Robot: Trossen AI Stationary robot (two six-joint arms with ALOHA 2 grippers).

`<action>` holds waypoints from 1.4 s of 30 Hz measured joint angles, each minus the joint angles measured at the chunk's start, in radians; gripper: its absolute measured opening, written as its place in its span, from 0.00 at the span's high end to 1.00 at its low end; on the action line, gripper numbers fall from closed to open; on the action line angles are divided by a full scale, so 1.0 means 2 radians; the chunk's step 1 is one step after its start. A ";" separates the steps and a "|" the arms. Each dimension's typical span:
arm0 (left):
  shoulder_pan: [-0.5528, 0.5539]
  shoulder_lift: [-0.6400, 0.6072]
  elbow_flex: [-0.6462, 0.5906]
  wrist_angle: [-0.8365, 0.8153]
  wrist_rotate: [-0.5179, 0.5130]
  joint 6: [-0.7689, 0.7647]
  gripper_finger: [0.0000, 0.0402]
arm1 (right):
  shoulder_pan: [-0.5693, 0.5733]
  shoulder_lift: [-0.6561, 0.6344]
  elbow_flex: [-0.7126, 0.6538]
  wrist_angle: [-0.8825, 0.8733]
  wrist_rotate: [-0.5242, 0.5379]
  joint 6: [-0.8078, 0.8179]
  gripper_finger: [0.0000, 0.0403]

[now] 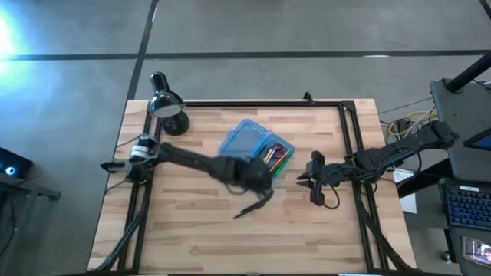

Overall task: Pick & place school supplies into a supply box
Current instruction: Put the top black pen into the supply box

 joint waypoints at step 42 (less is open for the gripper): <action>-0.242 0.001 -0.068 -0.038 -0.151 -0.476 0.75 | -0.058 0.444 0.211 0.048 -0.133 -0.326 0.51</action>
